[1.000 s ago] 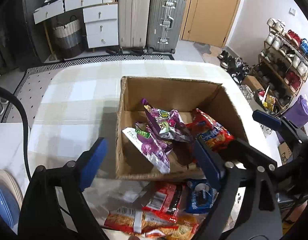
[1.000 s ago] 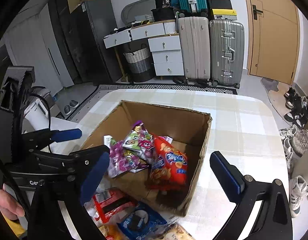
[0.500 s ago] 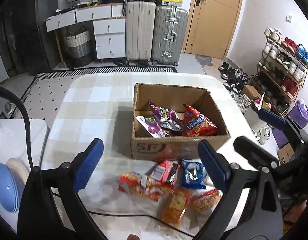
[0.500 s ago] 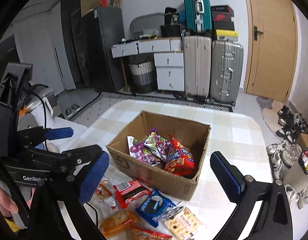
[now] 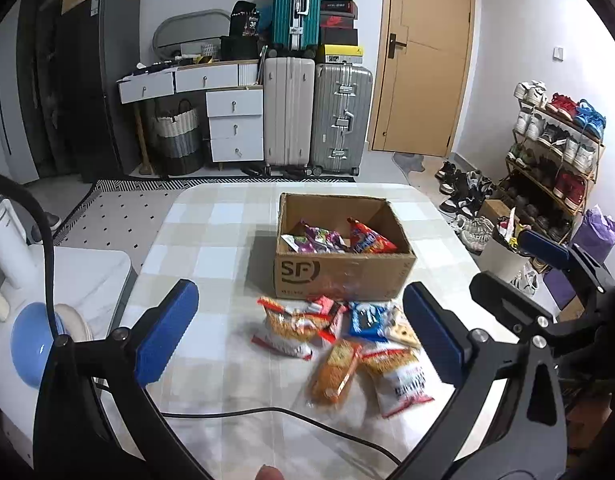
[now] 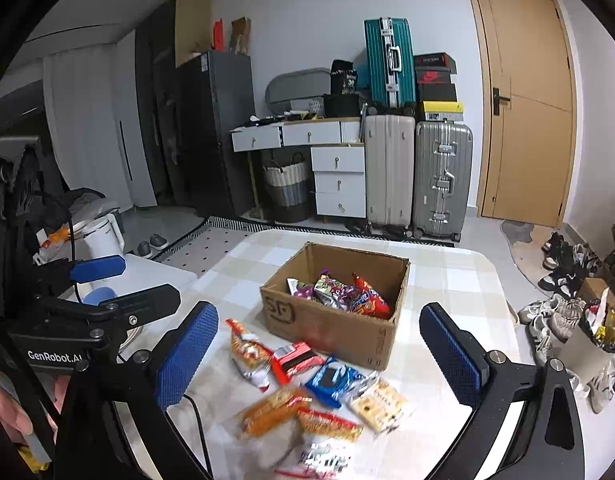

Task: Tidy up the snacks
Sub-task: 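Move both open tools back toward the snack pile, then grasp noodle-snack bag with right tool while left tool grasps cake loaf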

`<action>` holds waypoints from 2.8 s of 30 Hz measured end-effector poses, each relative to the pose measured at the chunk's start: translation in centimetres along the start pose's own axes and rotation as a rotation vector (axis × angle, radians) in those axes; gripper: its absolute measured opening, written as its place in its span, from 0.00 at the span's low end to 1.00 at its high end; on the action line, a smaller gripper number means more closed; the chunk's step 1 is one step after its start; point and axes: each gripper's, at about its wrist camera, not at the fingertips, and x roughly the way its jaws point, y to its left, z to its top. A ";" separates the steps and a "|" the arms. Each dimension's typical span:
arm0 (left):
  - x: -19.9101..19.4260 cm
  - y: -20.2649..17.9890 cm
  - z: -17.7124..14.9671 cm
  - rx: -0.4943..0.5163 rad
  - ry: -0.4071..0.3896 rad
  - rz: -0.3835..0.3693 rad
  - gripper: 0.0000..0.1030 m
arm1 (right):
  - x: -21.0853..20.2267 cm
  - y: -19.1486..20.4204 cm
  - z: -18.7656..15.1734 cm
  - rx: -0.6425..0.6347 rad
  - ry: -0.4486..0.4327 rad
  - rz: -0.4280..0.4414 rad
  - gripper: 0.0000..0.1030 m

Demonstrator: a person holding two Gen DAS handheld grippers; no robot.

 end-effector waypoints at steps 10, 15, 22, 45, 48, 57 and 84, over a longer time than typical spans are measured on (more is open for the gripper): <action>-6.5 -1.0 -6.9 0.001 -0.073 0.023 0.99 | -5.3 1.9 -5.4 -0.036 -0.055 -0.023 1.00; -6.5 0.1 -10.5 -0.028 -0.087 0.016 0.99 | -5.5 1.5 -9.6 -0.014 -0.046 -0.043 1.00; -1.7 2.4 -14.0 -0.058 -0.043 -0.012 0.99 | -2.1 0.0 -14.7 0.033 0.043 -0.060 0.99; 10.0 0.7 -13.6 -0.025 0.128 -0.046 0.99 | 8.8 -3.4 -16.4 0.126 0.286 -0.020 0.99; 10.8 1.2 -13.3 -0.034 0.137 -0.055 0.99 | 10.2 -3.7 -16.7 0.121 0.323 -0.016 0.99; 14.8 1.3 -13.3 -0.023 0.224 -0.074 0.99 | 13.7 -3.6 -17.3 0.107 0.408 0.019 0.88; 21.9 -1.7 -14.7 -0.018 0.375 -0.160 0.99 | 10.9 -4.6 -16.6 0.145 0.394 0.090 0.51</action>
